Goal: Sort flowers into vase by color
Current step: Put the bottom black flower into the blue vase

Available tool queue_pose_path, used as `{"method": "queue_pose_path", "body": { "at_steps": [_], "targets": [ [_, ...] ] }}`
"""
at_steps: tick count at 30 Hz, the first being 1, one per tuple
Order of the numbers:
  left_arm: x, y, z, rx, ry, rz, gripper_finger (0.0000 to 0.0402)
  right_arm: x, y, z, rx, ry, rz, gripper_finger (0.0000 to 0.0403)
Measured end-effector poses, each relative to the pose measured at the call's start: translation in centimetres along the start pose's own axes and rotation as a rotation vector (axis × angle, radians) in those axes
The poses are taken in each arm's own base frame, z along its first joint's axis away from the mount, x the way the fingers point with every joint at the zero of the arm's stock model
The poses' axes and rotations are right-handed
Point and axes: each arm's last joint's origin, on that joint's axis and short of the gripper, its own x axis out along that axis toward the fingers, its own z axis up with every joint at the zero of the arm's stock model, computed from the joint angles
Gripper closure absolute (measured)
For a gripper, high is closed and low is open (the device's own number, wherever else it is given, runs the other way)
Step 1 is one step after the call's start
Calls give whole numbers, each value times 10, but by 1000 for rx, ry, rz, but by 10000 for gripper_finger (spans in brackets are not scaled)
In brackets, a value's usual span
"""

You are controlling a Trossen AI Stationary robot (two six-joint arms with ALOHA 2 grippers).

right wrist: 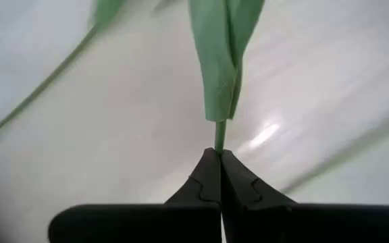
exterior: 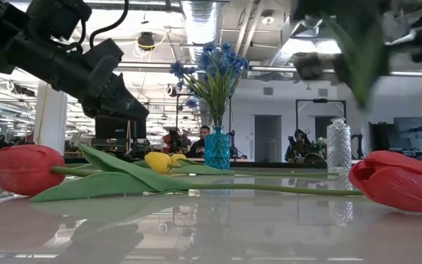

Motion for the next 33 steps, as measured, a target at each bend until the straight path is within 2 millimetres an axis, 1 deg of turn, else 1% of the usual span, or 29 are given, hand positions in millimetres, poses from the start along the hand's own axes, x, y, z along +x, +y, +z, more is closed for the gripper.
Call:
{"method": "queue_pose_path", "body": {
  "at_steps": [4, 8, 11, 14, 16, 19, 21, 25, 29, 33],
  "targets": [
    [0, 0, -2, 8, 16, -3, 207, -31, 1, -15, -6, -202, -281, 387],
    [0, 0, -1, 6, 15, -10, 207, -55, -5, -26, -55, -563, -636, 387],
    [0, 0, -1, 5, 13, -11, 207, -64, -14, -36, 48, -829, -876, 387],
    [0, 0, -1, 3, 9, -12, 207, -62, -23, -51, 219, -971, -1019, 383],
    [0, 0, 0, -2, 3, -14, 207, -57, -30, -63, 336, -999, -1074, 381],
    [0, -1, 1, -14, -2, -27, 207, -46, -44, -80, 467, -990, -1083, 385],
    [0, -1, 1, -17, -3, -34, 207, -42, -54, -87, 499, -1000, -1102, 387],
    [0, -1, 1, -17, -3, -34, 207, -37, -69, -95, 508, -1082, -1184, 387],
    [0, -1, 1, -18, 0, -40, 207, -29, -80, -107, 570, -1092, -1251, 387],
    [0, -2, 1, -17, 6, -59, 207, -19, -89, -119, 634, -1087, -1249, 387]
  ]
}}
